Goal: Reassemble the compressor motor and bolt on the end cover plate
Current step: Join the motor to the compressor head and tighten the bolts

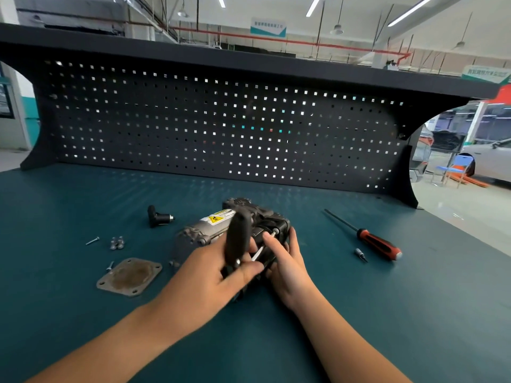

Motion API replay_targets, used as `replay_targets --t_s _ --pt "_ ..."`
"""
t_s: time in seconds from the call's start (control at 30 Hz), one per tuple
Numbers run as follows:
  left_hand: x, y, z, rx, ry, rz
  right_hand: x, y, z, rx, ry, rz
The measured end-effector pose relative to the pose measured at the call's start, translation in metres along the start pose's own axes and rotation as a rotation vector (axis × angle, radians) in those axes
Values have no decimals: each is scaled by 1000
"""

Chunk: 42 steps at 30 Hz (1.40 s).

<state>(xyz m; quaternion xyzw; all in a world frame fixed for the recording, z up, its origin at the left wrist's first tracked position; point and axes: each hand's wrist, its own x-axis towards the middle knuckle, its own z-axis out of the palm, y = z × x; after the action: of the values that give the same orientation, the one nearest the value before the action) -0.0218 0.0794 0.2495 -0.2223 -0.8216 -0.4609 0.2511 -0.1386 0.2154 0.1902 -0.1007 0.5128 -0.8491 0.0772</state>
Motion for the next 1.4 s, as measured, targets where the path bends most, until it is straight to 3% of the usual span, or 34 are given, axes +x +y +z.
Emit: replay_targets --t_s 0.23,0.37,0.47,0.53,0.63,0.7,0.8,0.9,1.07,1.13,1.17,1.23,1.3,1.4 --pt "6 -1 16 318 -334 392 9 5 -7 -24 61 -12" --pt "11 3 17 640 -536 658 4 2 -3 53 38 22" --pt "16 -2 12 791 -519 794 2 -1 0 77 36 12" --pt "14 -9 5 506 -401 679 2 -2 0 72 27 -4" --pt "13 -14 6 -280 54 132 1 -2 1 33 9 8" --pt "18 -18 9 -668 343 -145 2 0 0 43 0 17" --pt "24 -16 14 -845 451 -286 2 0 -2 50 -2 27" --pt "17 -10 23 -543 265 -44 2 0 -1 50 -6 21" --pt "11 -4 26 474 -389 566 2 -1 -1 71 41 7" --pt "15 -3 22 679 -570 671 0 -1 -1 107 38 34" --pt "16 -4 19 661 -578 706 0 -1 -1 113 35 34" --pt "14 -9 12 481 -439 669 1 -2 0 95 34 14" --pt "11 -12 11 62 -222 352 1 -3 3 57 44 8" --pt "12 -8 16 -559 230 -103 1 0 2 9 31 7"
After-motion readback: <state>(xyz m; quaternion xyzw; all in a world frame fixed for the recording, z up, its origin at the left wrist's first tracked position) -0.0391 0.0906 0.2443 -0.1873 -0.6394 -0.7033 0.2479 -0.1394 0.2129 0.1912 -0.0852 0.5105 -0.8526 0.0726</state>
